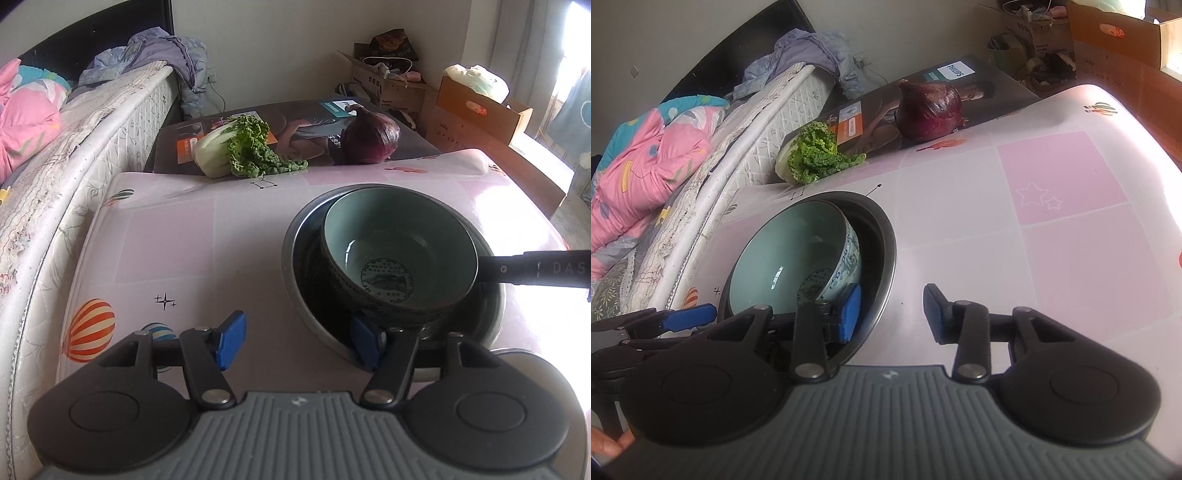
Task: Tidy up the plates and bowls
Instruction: 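Lift the nested bowls with the left gripper and carry them over the plate stack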
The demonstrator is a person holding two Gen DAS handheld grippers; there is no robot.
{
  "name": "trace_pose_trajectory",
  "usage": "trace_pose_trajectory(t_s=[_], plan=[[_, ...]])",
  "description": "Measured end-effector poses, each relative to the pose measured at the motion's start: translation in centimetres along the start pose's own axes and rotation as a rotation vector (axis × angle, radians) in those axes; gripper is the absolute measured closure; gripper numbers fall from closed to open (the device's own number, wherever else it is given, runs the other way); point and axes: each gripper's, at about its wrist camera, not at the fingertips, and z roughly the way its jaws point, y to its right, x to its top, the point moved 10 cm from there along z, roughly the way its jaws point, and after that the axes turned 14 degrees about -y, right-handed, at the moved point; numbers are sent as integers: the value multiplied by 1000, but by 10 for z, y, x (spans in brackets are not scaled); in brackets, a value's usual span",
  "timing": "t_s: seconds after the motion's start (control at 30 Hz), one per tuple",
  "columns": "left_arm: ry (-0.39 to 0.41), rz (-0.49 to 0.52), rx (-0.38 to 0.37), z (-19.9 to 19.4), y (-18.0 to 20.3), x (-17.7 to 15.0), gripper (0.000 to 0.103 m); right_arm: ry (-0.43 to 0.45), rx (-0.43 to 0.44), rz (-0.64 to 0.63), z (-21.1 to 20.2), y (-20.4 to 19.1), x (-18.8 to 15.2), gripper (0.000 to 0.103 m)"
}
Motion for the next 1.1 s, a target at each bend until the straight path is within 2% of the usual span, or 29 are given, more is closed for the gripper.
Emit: trace_pose_trajectory(t_s=[0.3, 0.43, 0.67, 0.9, 1.0, 1.1], plan=[[0, 15, -15, 6, 4, 6, 62, -15, 16, 26, 16, 7, 9, 68], [-5, 11, -23, 7, 5, 8, 68, -24, 33, 16, 22, 3, 12, 76], [-18, 8, -34, 12, 6, 10, 72, -33, 32, 11, 32, -1, 17, 84], [-30, -11, -49, 17, 6, 11, 79, -33, 38, 7, 33, -1, 18, 87], [-30, -29, -62, 18, 5, 12, 80, -35, 51, 2, 34, -4, 18, 92], [-22, -35, -66, 17, 4, 12, 81, -28, 45, -10, 33, -7, 17, 92]])
